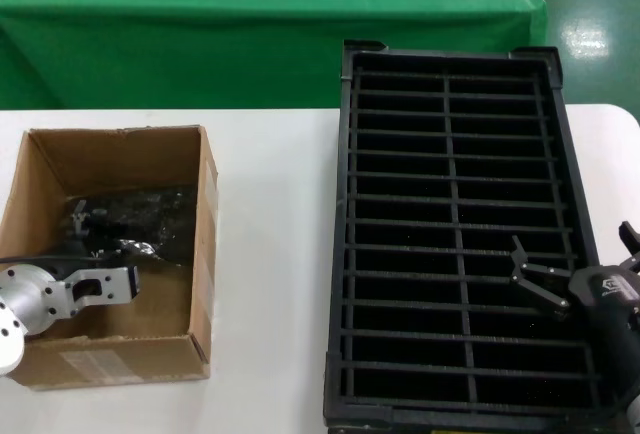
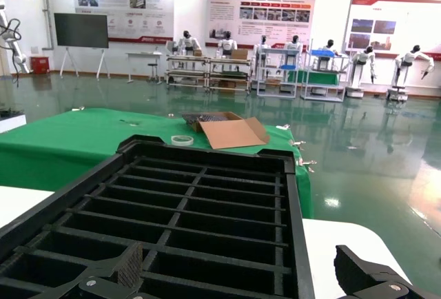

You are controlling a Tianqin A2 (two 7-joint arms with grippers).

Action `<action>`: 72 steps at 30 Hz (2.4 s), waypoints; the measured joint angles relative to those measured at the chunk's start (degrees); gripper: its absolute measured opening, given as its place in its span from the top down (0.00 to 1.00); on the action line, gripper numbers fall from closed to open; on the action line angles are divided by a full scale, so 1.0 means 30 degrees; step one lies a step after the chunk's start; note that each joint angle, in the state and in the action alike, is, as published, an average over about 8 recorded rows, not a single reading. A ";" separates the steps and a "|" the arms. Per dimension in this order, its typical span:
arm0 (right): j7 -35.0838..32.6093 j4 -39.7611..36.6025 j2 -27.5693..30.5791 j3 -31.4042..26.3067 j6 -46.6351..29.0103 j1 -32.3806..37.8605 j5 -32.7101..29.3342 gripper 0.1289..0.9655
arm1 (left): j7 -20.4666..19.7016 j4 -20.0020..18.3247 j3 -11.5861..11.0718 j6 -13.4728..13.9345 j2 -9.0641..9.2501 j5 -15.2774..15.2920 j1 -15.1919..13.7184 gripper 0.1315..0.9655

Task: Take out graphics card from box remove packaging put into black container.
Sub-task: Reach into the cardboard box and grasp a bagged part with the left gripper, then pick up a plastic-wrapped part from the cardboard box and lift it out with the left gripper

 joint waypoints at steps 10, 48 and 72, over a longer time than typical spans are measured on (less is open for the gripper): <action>0.0000 0.0000 0.0000 0.0000 0.0000 0.0000 0.0000 0.00 | -0.3935 -0.3526 -0.1269 0.1403 -0.0840 0.3613 0.1767 0.96; 0.0000 0.0000 0.0000 0.0000 0.0000 0.0000 -0.0001 0.00 | -0.9828 -1.7969 -0.9637 0.4415 -0.2159 0.7188 0.9154 0.99; 0.0002 0.0000 0.0000 0.0000 0.0000 0.0000 -0.0001 0.00 | -0.2472 -1.8947 -1.2794 0.6033 -0.3003 -0.4402 1.0008 0.99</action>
